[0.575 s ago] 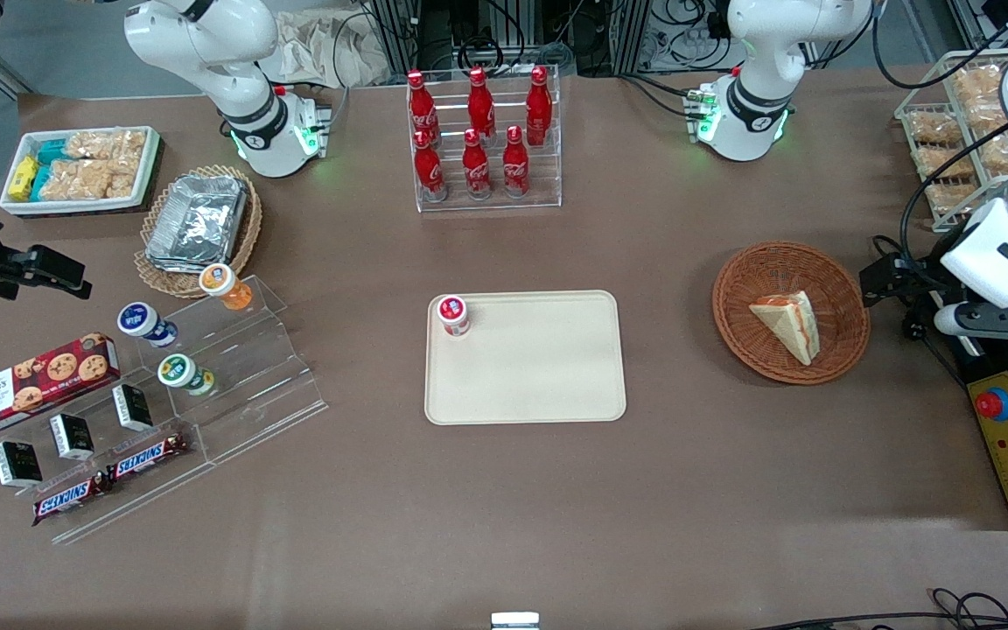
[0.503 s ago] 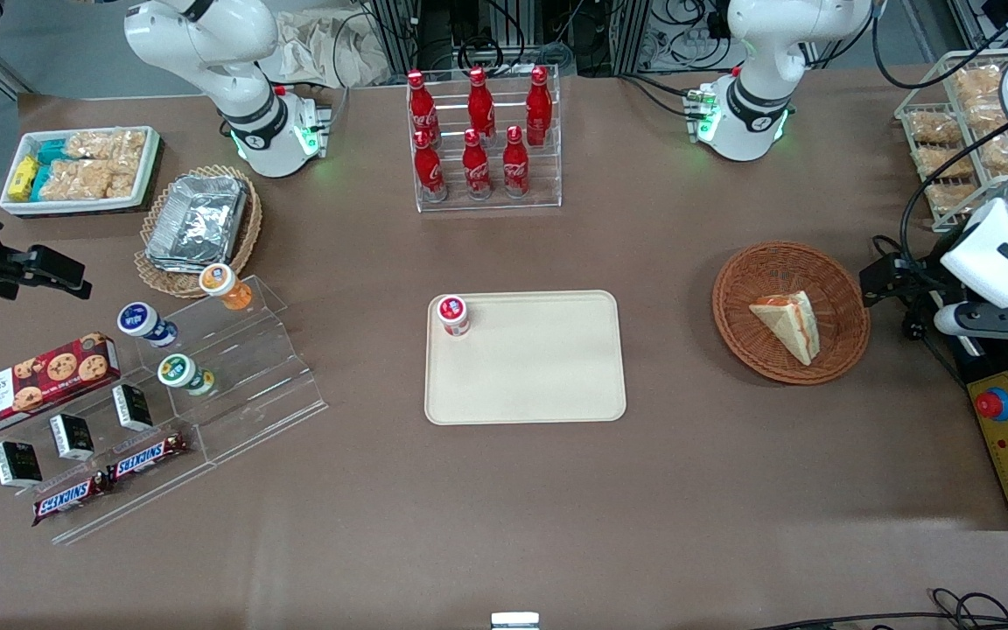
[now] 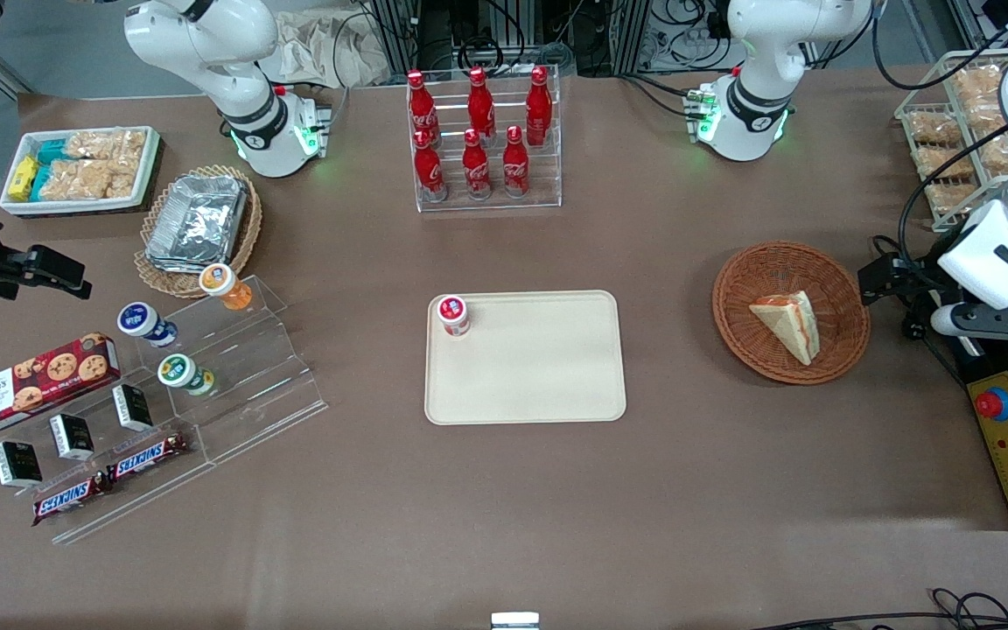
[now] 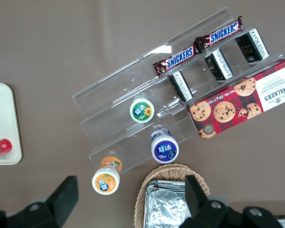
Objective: Place sandwich from basket to tray
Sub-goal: 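Move the left gripper from rest toward the wicker basket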
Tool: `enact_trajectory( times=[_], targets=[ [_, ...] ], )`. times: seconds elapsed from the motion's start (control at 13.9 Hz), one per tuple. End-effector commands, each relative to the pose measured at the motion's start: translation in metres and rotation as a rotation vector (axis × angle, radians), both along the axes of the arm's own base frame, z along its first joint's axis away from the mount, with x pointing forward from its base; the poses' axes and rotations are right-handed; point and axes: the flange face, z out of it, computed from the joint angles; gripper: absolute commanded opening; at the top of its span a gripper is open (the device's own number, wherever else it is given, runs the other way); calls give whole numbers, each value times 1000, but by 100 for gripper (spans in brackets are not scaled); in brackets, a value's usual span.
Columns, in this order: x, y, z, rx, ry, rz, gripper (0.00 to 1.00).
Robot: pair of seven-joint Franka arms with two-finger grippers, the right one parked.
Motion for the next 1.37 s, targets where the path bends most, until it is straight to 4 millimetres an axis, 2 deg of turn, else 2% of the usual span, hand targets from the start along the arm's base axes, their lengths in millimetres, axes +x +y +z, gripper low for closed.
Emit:
enact_trajectory(
  times=[0.0, 0.36, 0.72, 0.86, 1.08, 1.29],
  targets=[
    [2, -3, 4, -3, 9, -20, 100],
    [-3, -1, 10, -5, 7, 1, 100],
    [-27, -4, 31, 3, 22, -1, 100],
    [-43, -4, 30, 9, 30, -1, 100],
    [-66, -5, 15, 15, 22, -1, 100],
    [-93, -4, -21, 0, -27, 30, 100]
  ],
)
